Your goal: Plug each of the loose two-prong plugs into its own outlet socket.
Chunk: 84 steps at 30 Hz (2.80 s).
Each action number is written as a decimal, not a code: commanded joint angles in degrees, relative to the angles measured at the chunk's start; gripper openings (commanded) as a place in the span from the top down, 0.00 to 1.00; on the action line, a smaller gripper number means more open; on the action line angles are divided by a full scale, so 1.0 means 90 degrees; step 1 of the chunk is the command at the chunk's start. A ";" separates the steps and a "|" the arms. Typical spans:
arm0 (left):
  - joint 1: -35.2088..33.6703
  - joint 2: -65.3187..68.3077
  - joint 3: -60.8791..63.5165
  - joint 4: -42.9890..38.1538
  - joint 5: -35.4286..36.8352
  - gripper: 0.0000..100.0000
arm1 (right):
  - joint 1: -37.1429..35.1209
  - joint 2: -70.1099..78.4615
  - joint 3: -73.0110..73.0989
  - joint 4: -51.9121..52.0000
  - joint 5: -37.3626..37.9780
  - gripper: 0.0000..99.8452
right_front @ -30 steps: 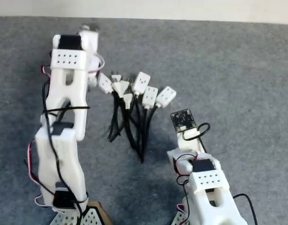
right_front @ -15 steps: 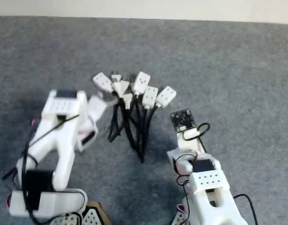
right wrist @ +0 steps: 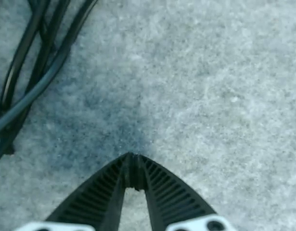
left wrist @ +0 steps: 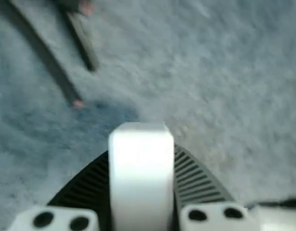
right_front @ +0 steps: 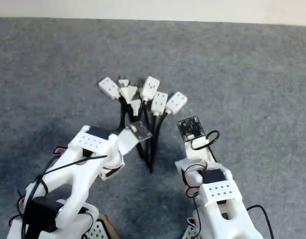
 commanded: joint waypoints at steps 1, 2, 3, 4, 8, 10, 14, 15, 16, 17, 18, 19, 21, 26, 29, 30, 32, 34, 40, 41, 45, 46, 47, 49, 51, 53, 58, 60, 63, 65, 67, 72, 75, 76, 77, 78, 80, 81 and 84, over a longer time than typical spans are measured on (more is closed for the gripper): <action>0.0103 -0.0181 0.0005 -0.0313 0.0215 0.76 | -0.0073 -0.0171 -0.0044 -0.0112 0.0127 0.99; 0.0103 -0.0181 0.0005 -0.0332 0.0205 0.75 | -0.0073 -0.0171 -0.0044 -0.0112 0.0127 0.99; 0.0103 -0.0181 -0.0005 -0.0332 0.0195 0.75 | -0.0073 -0.0171 -0.0044 -0.0112 0.0127 0.99; 0.0063 -0.0190 -0.0054 -0.0332 0.0195 0.76 | -0.0073 -0.0171 -0.0044 -0.0112 0.0127 0.99; -0.0220 -0.0190 -0.0513 -0.0293 0.0195 0.77 | -0.0083 -0.0171 -0.0044 -0.0112 0.0127 0.99; -0.0454 -0.0181 -0.0767 -0.0293 0.0195 0.77 | -0.0083 -0.0171 -0.0044 -0.0112 0.0127 0.99; -0.0835 -0.0190 -0.1109 -0.0293 0.0195 0.77 | -0.0083 -0.0171 -0.0044 -0.0112 0.0127 0.99; -0.0923 -0.0190 -0.1197 -0.0293 0.0195 0.77 | -0.0083 -0.0171 -0.0044 -0.0112 0.0127 0.99; -0.1011 -0.0190 -0.1284 -0.0293 0.0195 0.77 | -0.0083 -0.0171 -0.0044 -0.0112 0.0127 0.99; -0.1089 -0.0190 -0.1382 -0.0293 0.0195 0.77 | -0.0083 -0.0171 -0.0044 -0.0112 0.0127 0.99; -0.1167 -0.0190 -0.1470 -0.0283 0.0195 0.77 | -0.0083 -0.0171 -0.0044 -0.0112 0.0127 0.99; -0.1216 -0.0190 -0.1558 -0.0234 0.0195 0.77 | -0.0083 -0.0171 -0.0044 -0.0112 0.0127 0.99; -0.1245 -0.0190 -0.1763 0.0039 0.0195 0.77 | -0.0083 -0.0171 -0.0044 -0.0112 0.0127 0.99; -0.1226 -0.0190 -0.2408 0.1055 0.0195 0.77 | -0.0083 -0.0171 -0.0044 -0.0112 0.0127 0.99; -0.1197 -0.0142 -0.2164 0.1143 0.0186 0.77 | -0.0083 -0.0171 -0.0044 -0.0112 0.0127 0.99; -0.1187 -0.0142 -0.1988 0.1045 0.0186 0.77 | -0.0083 -0.0171 -0.0044 -0.0112 0.0127 0.99; -0.1187 -0.0142 -0.1607 0.0694 0.0186 0.77 | -0.0083 -0.0171 -0.0044 -0.0112 0.0127 0.99; -0.1187 -0.0142 -0.1236 0.0274 0.0186 0.77 | -0.0083 -0.0171 -0.0044 -0.0112 0.0127 0.99; -0.1197 -0.0142 -0.0532 -0.0733 0.0215 0.77 | -0.0083 -0.0171 -0.0044 -0.0112 0.0127 0.99; -0.1197 -0.0142 -0.0464 -0.0811 0.0215 0.77 | -0.0083 -0.0171 -0.0044 -0.0112 0.0127 0.99; -0.0991 -0.0142 -0.0357 -0.0821 0.0186 0.96 | -0.0083 -0.0171 -0.0044 -0.0112 0.0127 0.99; -0.0894 -0.0142 -0.0357 -0.0752 0.0186 1.00 | -0.0083 -0.0171 -0.0044 -0.0112 0.0127 0.99; -0.0796 -0.0171 -0.0366 -0.0527 0.0186 0.98 | -0.0083 -0.0171 -0.0044 -0.0112 0.0127 0.99; -0.0503 -0.0190 -0.0386 0.0020 -0.0059 1.00 | -0.0083 -0.0171 -0.0044 -0.0112 0.0127 0.99; -0.0230 -0.0200 -0.0386 0.0488 -0.0352 1.00 | -0.0083 -0.0171 -0.0044 -0.0112 0.0127 0.99; 0.0015 -0.0200 -0.0386 0.0821 -0.0567 1.00 | -0.0083 -0.0171 -0.0044 -0.0112 0.0127 0.99; 0.0650 -0.0200 -0.0396 0.1172 -0.1133 1.00 | -0.0083 -0.0171 -0.0044 -0.0112 0.0127 0.99; 0.0923 -0.0200 -0.0396 0.1114 -0.1153 1.00 | -0.0083 -0.0171 -0.0044 -0.0112 0.0127 0.99; 0.1255 -0.0190 -0.0581 0.1114 -0.1104 1.00 | -0.0083 -0.0171 -0.0044 -0.0112 0.0127 0.99; 0.1343 -0.0190 -0.0806 0.1065 -0.0840 1.00 | -0.0044 -0.0210 -0.0044 -0.0112 0.0127 0.99; 0.1411 -0.0161 -0.0972 0.0860 -0.0567 1.00 | 0.0151 -0.0220 -0.0063 -0.0112 0.0098 0.99; 0.1880 -0.0151 -0.0991 0.0752 -0.0127 1.00 | 0.1167 -0.0220 -0.0190 -0.0122 -0.0176 0.99; 0.2017 -0.0151 -0.1011 0.0752 0.0156 0.99 | 0.1636 -0.0220 -0.0454 -0.0112 -0.0400 0.99; 0.2017 -0.0161 -0.1011 0.0752 0.0205 0.99 | 0.1636 -0.0220 -0.0484 -0.0112 -0.0410 0.99; 0.2007 -0.0181 -0.1011 0.0752 0.0244 0.98 | 0.1626 -0.0220 -0.0474 -0.0112 -0.0410 0.99; 0.1988 -0.0181 -0.1011 0.0752 0.0313 0.96 | 0.1626 -0.0220 -0.0474 -0.0112 -0.0410 0.99; 0.1978 -0.0190 -0.1021 0.0752 0.0527 0.88 | 0.1626 -0.0220 -0.0474 -0.0112 -0.0410 0.99; 0.1978 -0.0190 -0.1031 0.0752 0.0606 0.83 | 0.1617 -0.0220 -0.0474 -0.0112 -0.0410 0.99; 0.1978 -0.0190 -0.1040 0.0752 0.0635 0.73 | 0.1548 -0.0220 -0.0474 -0.0112 -0.0410 0.99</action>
